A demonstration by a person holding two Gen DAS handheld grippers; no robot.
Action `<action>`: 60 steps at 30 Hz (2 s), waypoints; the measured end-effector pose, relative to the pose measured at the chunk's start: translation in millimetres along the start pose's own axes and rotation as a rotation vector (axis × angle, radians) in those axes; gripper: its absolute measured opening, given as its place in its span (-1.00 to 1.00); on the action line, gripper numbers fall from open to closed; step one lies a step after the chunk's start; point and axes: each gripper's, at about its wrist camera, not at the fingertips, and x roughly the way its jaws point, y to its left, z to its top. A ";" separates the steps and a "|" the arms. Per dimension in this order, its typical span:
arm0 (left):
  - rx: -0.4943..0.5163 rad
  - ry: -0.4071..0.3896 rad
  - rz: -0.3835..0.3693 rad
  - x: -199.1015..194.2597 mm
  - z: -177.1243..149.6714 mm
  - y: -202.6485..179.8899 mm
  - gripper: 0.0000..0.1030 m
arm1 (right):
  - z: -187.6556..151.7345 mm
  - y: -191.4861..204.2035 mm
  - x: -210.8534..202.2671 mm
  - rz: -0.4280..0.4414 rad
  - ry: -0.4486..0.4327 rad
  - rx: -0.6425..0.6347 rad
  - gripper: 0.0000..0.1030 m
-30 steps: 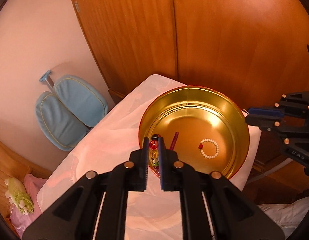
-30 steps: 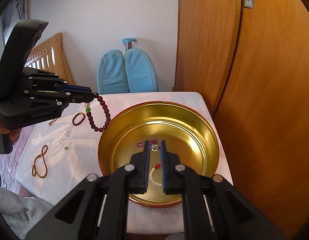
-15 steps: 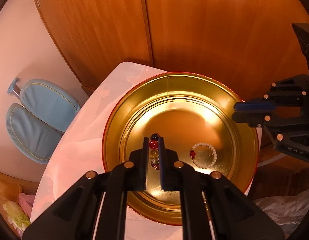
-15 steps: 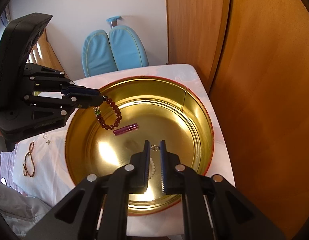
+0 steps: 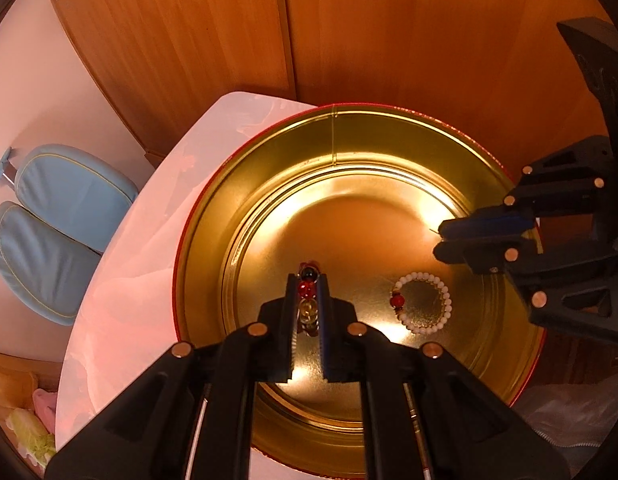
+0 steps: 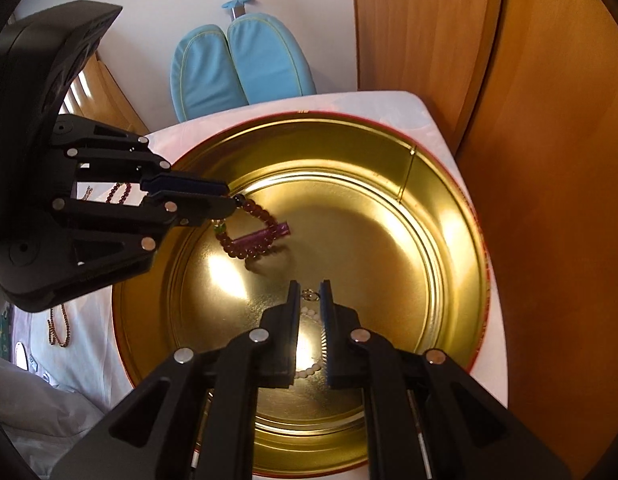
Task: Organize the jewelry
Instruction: 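Carry the bracelet and earring into the red tin and release them, then withdraw both tools from the tin back over the table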
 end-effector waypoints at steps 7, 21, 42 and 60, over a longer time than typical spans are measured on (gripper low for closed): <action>-0.009 0.068 -0.040 28.3 -7.8 -2.9 -0.82 | -1.8 -4.3 30.4 0.030 0.140 0.005 -0.79; 0.019 0.134 -0.023 51.4 -17.3 -11.5 -0.82 | -9.0 -2.1 41.8 0.055 0.194 -0.007 -0.79; 0.046 0.066 0.055 21.2 -14.5 -20.3 0.16 | -16.9 18.8 10.8 -0.061 0.064 -0.096 0.38; -0.181 0.035 0.078 -48.0 -87.9 -11.9 0.56 | -40.4 50.6 -60.5 -0.100 -0.148 -0.068 0.85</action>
